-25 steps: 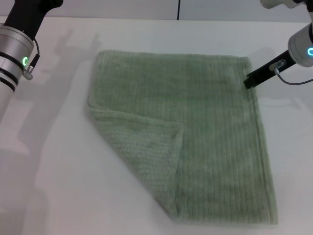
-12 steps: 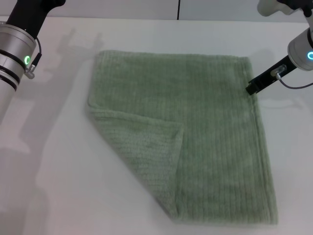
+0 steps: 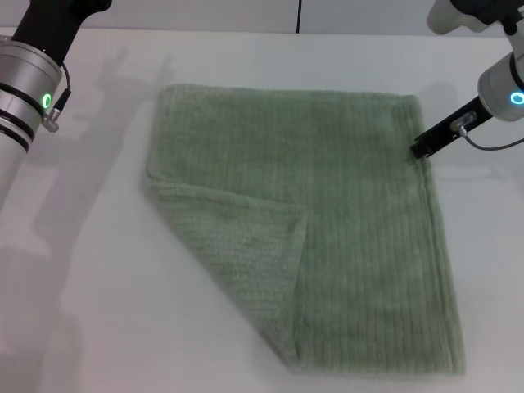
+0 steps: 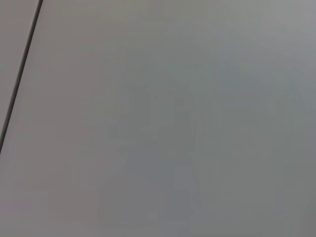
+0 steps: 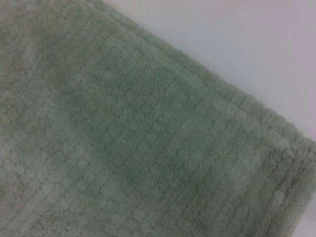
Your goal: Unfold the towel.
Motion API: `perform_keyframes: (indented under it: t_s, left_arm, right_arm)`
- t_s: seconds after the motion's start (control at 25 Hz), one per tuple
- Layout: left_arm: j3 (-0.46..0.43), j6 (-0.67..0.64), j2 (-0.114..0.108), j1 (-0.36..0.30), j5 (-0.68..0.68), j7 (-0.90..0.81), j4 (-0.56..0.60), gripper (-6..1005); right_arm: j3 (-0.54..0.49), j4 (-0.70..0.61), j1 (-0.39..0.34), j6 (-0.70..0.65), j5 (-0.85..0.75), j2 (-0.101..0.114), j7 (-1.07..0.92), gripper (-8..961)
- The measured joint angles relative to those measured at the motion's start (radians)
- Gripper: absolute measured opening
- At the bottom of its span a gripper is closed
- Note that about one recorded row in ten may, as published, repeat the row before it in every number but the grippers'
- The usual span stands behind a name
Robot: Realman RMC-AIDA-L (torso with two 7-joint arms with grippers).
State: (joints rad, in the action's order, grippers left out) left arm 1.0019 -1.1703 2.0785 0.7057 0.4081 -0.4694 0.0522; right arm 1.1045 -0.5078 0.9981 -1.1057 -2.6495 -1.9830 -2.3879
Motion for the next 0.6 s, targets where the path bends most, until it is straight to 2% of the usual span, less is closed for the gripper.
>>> perform_keyframes:
  t_s: [0.6]
  left_arm:
    - [0.0,0.0,0.002,0.0,0.0,-0.001,0.0,801]
  right_arm:
    - [-0.003,0.041,0.005,0.021,0.033,-0.005,0.035,-3]
